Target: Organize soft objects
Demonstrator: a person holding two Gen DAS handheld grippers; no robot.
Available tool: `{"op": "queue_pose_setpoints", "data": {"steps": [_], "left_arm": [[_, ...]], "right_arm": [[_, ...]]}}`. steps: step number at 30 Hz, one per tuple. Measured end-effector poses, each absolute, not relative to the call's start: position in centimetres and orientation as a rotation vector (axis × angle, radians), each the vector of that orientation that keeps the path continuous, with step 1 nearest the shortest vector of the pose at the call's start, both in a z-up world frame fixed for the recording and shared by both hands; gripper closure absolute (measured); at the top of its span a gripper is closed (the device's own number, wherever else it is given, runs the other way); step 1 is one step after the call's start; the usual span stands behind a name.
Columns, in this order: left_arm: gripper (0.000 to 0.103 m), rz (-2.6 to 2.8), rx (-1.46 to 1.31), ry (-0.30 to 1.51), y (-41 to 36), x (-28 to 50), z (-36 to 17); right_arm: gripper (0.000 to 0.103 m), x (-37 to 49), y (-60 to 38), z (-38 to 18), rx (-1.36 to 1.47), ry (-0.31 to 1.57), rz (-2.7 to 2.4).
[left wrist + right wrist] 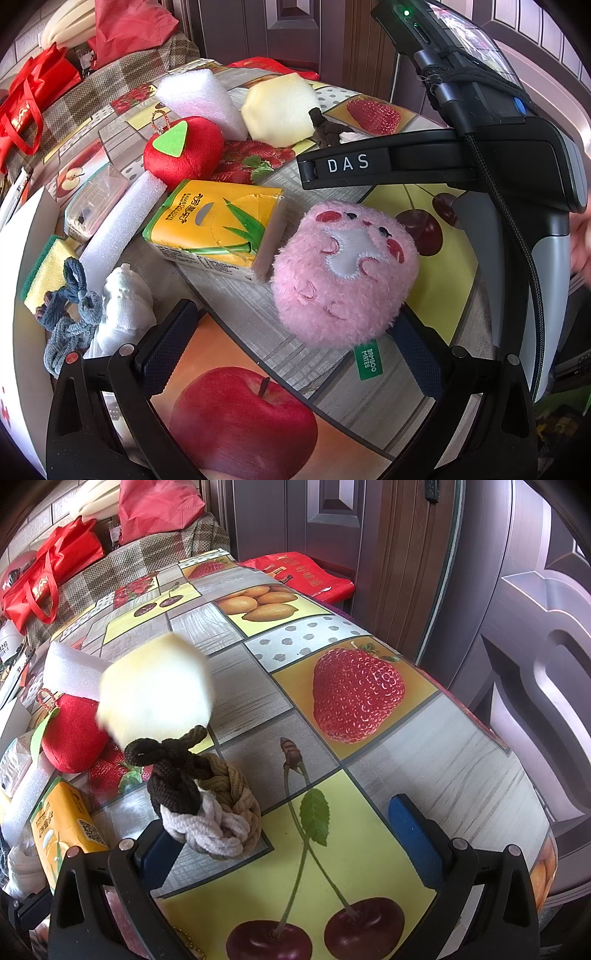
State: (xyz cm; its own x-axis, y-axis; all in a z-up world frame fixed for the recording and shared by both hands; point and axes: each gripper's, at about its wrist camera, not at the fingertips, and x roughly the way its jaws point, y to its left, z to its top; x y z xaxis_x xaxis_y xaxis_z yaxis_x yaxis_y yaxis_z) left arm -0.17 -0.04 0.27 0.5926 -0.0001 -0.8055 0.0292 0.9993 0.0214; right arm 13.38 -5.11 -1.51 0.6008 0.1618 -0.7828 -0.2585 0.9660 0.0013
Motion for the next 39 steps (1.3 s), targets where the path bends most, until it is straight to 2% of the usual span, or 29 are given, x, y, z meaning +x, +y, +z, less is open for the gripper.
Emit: {"op": "queue_pose_setpoints", "data": {"steps": [24,27,29,34,36,39], "left_arm": [[0.001,-0.029,0.052,0.930,-1.3,0.1,0.4],[0.001,-0.021,-0.009,0.838,-1.3,-1.7,2.1],[0.001,-0.028,-0.033,0.715,-1.4,-4.1,4.4],[0.000,0.057,-0.036,0.479,0.1,-11.3,10.0],[0.000,0.129,-0.045,0.424,2.1,-13.5,11.3],[0.000,0.194,-0.056,0.433,6.1,-15.7,11.5]], "right_arm": [[0.000,13.5,-6.0,-1.3,-0.135,0.905,0.328],[0.000,13.0,-8.1,-0.8,-0.062,0.895,0.381],[0.000,12.1,-10.1,0.0,0.006,0.845,0.422],[0.000,7.6,-14.4,4.6,0.087,0.510,0.582],[0.000,5.8,-15.9,6.3,0.119,0.358,0.678],[0.000,4.9,-16.8,7.9,0.116,0.300,0.752]]}}
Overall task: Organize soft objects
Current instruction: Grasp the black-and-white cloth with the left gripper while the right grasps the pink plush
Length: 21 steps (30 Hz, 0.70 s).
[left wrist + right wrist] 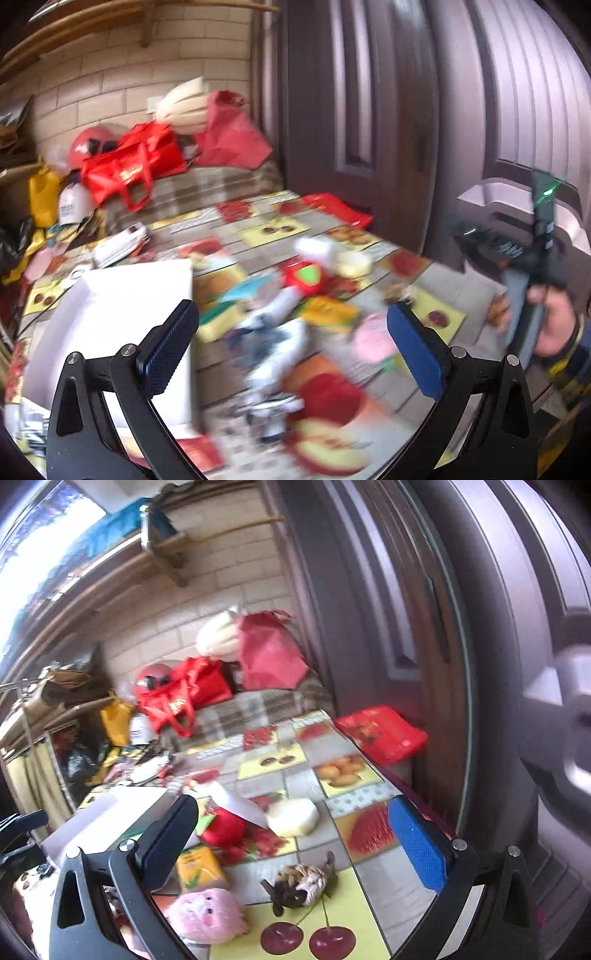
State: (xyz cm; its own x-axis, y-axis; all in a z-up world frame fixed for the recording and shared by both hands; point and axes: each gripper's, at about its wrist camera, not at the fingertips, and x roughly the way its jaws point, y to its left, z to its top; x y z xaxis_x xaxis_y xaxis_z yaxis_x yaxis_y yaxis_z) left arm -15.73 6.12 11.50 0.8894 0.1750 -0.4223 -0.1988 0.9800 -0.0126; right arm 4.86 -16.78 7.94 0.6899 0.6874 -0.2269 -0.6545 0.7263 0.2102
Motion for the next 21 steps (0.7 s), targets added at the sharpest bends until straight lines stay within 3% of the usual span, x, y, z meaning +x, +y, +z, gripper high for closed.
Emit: {"op": "queue_pose_setpoints", "data": {"steps": [8,12,15,21], "left_arm": [[0.001,0.152,-0.039,0.643,7.9,-15.8,6.6],[0.011,0.123,0.014,0.763,6.2,-14.3,3.9],[0.025,0.128,-0.010,0.822,6.3,-12.8,2.6],[0.025,0.148,-0.039,0.877,6.6,-10.9,1.3]], "right_arm": [[0.000,6.6,-13.6,4.9,0.043,0.617,0.910],[0.000,4.8,-10.9,3.3,-0.123,0.666,0.964],[0.000,3.6,-8.6,2.5,-0.255,0.685,0.975],[0.000,2.9,-5.5,0.8,-0.414,0.704,0.948]]}}
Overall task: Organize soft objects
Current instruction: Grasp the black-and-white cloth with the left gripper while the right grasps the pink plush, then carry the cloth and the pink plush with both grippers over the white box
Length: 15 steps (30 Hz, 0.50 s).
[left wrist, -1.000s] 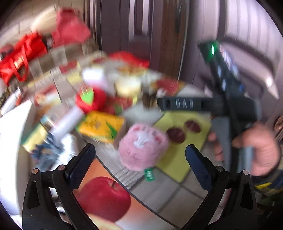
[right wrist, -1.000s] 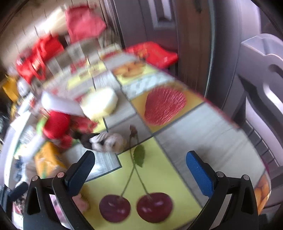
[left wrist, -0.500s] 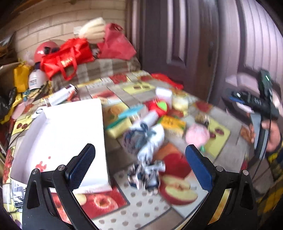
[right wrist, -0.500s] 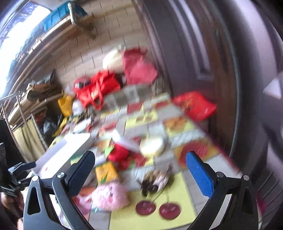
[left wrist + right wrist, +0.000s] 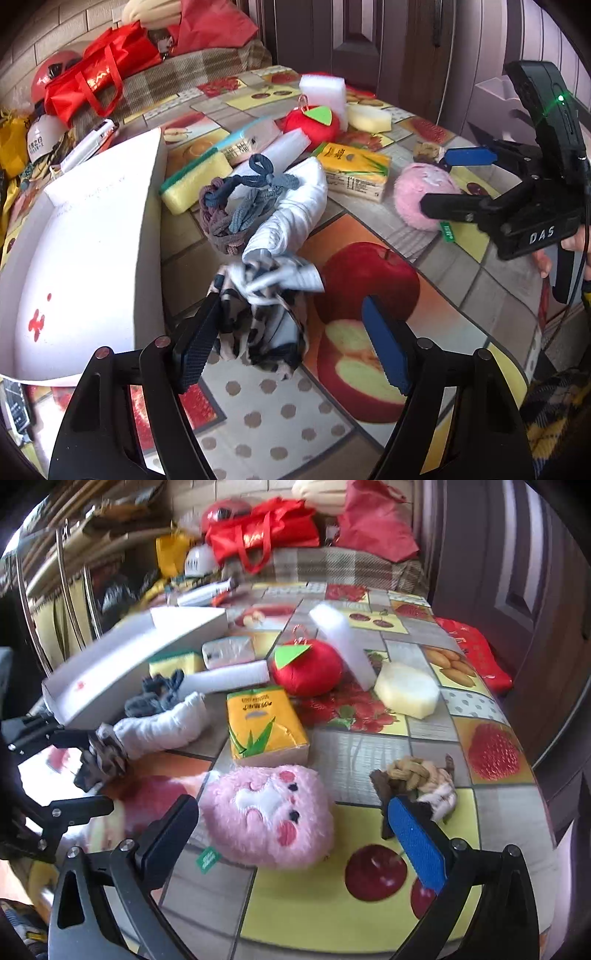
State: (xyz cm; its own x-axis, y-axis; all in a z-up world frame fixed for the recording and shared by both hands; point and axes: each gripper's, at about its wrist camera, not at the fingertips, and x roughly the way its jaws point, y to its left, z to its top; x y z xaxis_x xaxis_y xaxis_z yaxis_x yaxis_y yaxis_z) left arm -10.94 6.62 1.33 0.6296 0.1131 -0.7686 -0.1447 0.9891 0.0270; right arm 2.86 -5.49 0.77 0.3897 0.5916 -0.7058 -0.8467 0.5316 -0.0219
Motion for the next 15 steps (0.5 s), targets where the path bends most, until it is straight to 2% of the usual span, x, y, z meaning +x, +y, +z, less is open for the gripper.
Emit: {"op": "queue_pose_setpoints", "data": {"steps": [3,4,5,6,7,15], "left_arm": [[0.026,0.147,-0.041,0.892,6.7,-10.6,1.2],[0.031,0.144,-0.043,0.893,6.7,-10.5,1.1],[0.040,0.136,-0.046,0.892,6.8,-10.5,1.2],[0.062,0.126,-0.056,0.895,6.9,-10.5,1.1],[0.066,0.109,-0.077,0.901,7.0,-10.5,1.0],[0.066,0.090,-0.080,0.814,6.1,-12.6,3.2]], "right_arm": [[0.001,3.1,-4.1,0.2,-0.453,0.727,0.964],[0.008,3.1,-3.8,-0.1,-0.470,0.735,0.967],[0.024,3.1,-3.4,-0.4,-0.483,0.741,0.969],[0.034,3.1,-3.2,-0.8,-0.492,0.756,0.975],[0.036,3.1,-3.2,-1.1,-0.492,0.770,0.983],[0.037,3.4,-4.9,-1.2,-0.423,0.768,1.010]]}}
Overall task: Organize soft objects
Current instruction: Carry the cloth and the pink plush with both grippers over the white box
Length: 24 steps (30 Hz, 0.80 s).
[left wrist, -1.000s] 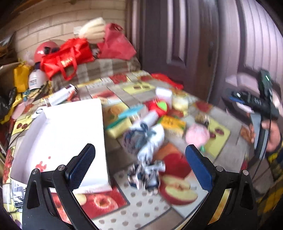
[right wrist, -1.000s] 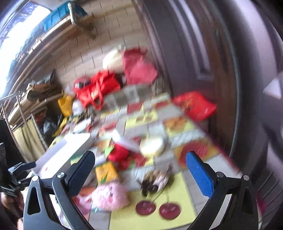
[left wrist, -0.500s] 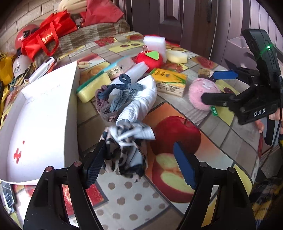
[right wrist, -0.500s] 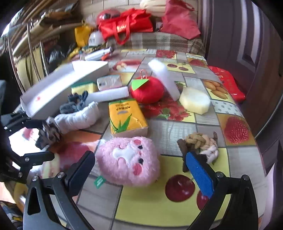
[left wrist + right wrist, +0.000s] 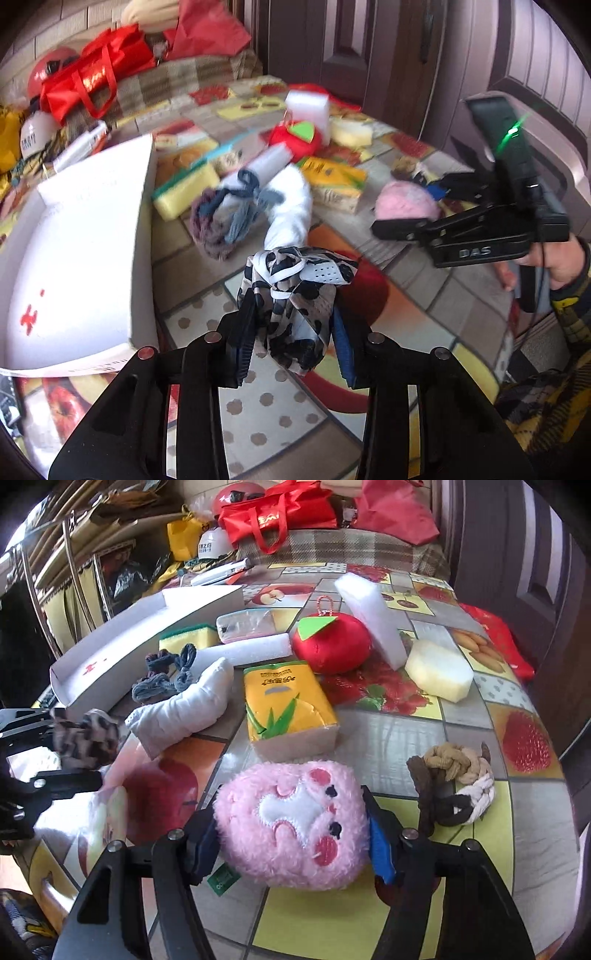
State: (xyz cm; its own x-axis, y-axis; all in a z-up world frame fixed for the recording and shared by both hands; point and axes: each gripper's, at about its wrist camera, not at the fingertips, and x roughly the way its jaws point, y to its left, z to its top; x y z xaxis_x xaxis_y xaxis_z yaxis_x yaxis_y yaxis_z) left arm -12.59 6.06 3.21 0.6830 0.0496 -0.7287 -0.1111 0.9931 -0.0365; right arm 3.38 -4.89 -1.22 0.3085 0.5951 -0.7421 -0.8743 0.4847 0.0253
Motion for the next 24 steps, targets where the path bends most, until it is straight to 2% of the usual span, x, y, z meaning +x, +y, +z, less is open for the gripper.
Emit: {"op": "queue_pose_setpoints", "data": {"steps": [6,11,18,24], "left_arm": [[0.066,0.109,-0.108,0.793,6.7,-12.5,3.5],[0.066,0.181,-0.108,0.705,7.5,-13.5,5.3],[0.066,0.459,-0.046,0.498,10.9,-14.4,7.7],[0.066,0.657,-0.062,0.404,14.3,-16.2,6.2]], "right_arm": [[0.037,3.3,-5.2,-0.8,-0.381,0.752,1.009],[0.037,2.7,-7.2,2.6,-0.269,0.677,1.045],[0.036,0.7,-7.4,9.3,-0.050,0.387,1.073],[0.036,-0.8,-4.7,7.3,-0.005,0.215,1.031]]}}
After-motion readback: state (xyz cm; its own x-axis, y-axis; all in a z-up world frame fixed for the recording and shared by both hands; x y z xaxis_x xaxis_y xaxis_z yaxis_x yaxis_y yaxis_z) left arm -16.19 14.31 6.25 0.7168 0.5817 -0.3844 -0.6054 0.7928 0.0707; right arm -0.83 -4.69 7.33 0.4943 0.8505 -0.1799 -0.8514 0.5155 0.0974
